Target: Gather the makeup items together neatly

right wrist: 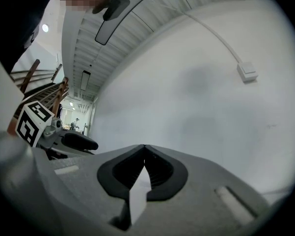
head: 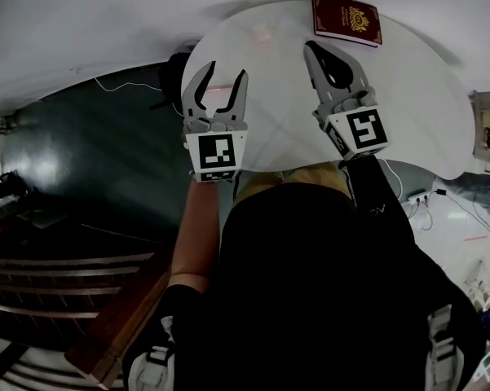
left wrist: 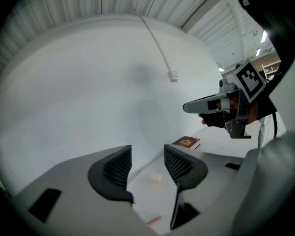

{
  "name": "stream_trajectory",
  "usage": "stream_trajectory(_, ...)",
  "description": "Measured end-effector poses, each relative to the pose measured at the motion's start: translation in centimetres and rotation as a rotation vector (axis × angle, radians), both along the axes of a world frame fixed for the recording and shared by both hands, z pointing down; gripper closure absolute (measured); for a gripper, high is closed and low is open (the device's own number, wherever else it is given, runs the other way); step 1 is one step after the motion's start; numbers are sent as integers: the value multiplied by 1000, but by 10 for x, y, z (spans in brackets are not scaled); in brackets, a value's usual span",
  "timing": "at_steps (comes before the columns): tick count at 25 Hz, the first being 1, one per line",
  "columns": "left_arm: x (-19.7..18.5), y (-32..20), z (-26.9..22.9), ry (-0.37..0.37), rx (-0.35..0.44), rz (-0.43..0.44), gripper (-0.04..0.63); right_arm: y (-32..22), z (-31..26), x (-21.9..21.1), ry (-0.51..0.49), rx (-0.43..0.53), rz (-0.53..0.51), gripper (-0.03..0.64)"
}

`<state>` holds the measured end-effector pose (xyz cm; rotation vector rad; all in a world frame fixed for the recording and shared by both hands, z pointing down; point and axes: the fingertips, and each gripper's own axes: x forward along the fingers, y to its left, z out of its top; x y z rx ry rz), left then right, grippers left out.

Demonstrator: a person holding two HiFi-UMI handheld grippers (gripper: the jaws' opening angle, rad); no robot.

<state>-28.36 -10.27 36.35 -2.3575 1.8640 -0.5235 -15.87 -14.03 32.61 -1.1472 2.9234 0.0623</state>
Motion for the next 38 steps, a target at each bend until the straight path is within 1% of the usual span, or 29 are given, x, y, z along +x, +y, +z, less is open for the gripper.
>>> stream_trajectory(4,-11,2,7,-7,2,46,387,3,7,-7,-19,-9,45,612)
stream_trajectory(6,-19,3,18,-26,-11,90,393,5,9,-9,-9,-8,65,612)
stream_trajectory(7,-23,3,30,-46,-45,130,399,6,9,-8,3,-4,75,612)
stream_trajectory(8,-26,3,47,-75,-99,179,419,7,8,-6,15,-1,85,612)
stream_trajectory(9,-30,4,68,-115,-166,232,423,7,9,-3,24,1,96,612)
stream_trajectory(12,-46,5,133,-268,-364,368,423,7,14,12,35,-8,137,612)
stream_trajectory(14,-56,6,174,-353,-478,450,423,8,19,24,48,-19,166,612)
stream_trajectory(17,-68,9,225,-460,-634,574,423,11,22,38,85,-27,192,612)
stream_trajectory(19,-73,6,248,-510,-694,623,423,13,22,45,103,-29,204,612)
stream_trajectory(22,-78,-2,271,-567,-755,656,423,14,22,49,136,-23,203,612)
stream_trajectory(24,-82,-2,285,-597,-820,680,428,15,24,51,144,-29,215,612)
stream_trajectory(25,-86,1,292,-614,-854,695,524,15,24,50,146,-31,218,612)
stream_trajectory(26,-89,4,295,-625,-879,708,551,16,24,49,147,-27,215,612)
stream_trajectory(29,-90,8,295,-641,-907,719,551,19,18,44,154,-11,194,612)
stream_trajectory(32,-85,8,293,-668,-891,717,551,20,17,41,153,-7,186,612)
stream_trajectory(33,-84,9,292,-662,-887,714,551,20,17,41,152,-8,183,612)
stream_trajectory(34,-80,10,289,-633,-880,705,551,20,17,41,151,-9,180,612)
stream_trajectory(35,-74,11,282,-574,-866,692,551,20,17,40,149,-9,177,612)
stream_trajectory(36,-66,10,270,-491,-840,672,551,20,16,41,147,-8,176,612)
stream_trajectory(38,-47,3,236,-310,-753,608,551,19,15,42,141,-8,180,612)
